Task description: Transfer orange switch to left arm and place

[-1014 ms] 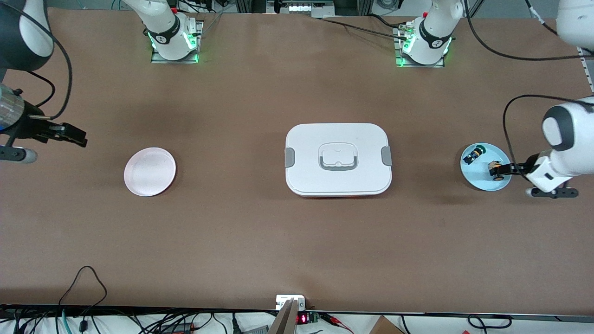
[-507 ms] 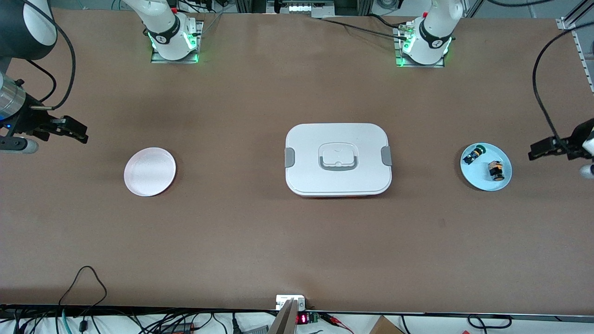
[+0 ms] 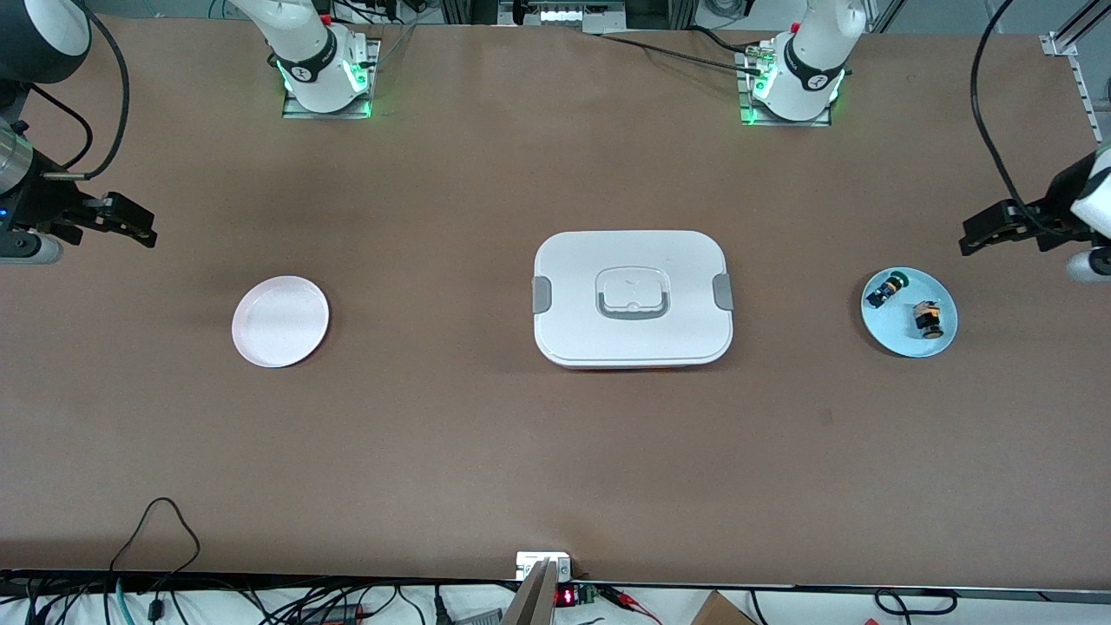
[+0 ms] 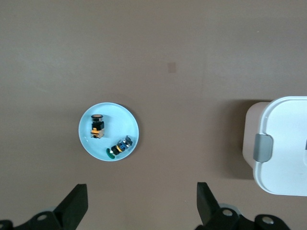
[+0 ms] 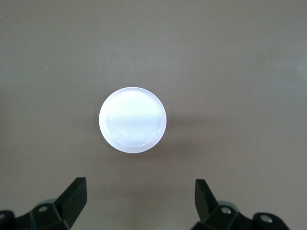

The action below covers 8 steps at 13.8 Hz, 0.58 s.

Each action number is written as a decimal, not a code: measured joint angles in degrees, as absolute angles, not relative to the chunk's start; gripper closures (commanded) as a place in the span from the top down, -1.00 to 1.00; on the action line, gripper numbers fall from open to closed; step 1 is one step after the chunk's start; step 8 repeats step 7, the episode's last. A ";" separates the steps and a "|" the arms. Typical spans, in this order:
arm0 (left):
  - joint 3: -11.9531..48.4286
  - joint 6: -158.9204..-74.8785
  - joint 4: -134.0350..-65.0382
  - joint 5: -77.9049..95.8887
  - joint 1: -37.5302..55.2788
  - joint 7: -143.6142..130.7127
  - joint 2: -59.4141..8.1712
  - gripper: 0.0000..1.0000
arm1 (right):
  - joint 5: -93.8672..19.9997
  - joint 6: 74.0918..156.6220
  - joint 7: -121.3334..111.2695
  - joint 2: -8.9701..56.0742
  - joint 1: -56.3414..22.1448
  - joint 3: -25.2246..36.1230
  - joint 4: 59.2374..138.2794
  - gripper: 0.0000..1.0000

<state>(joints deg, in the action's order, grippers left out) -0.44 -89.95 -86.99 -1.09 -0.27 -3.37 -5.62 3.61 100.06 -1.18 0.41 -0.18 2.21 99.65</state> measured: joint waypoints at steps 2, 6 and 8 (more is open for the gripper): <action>-1.28 -89.69 -87.02 -1.09 1.62 -4.88 -5.62 1.00 | 3.27 99.76 -1.18 0.42 -0.17 2.28 99.65 1.00; -1.63 -89.64 -87.03 -1.09 2.61 -6.17 -5.63 1.00 | 2.96 99.75 -1.18 0.44 -0.18 2.28 99.01 1.00; -1.65 -89.64 -87.03 -1.09 2.62 -6.22 -5.64 1.00 | 2.91 99.75 -1.18 0.44 -0.18 2.28 98.68 1.00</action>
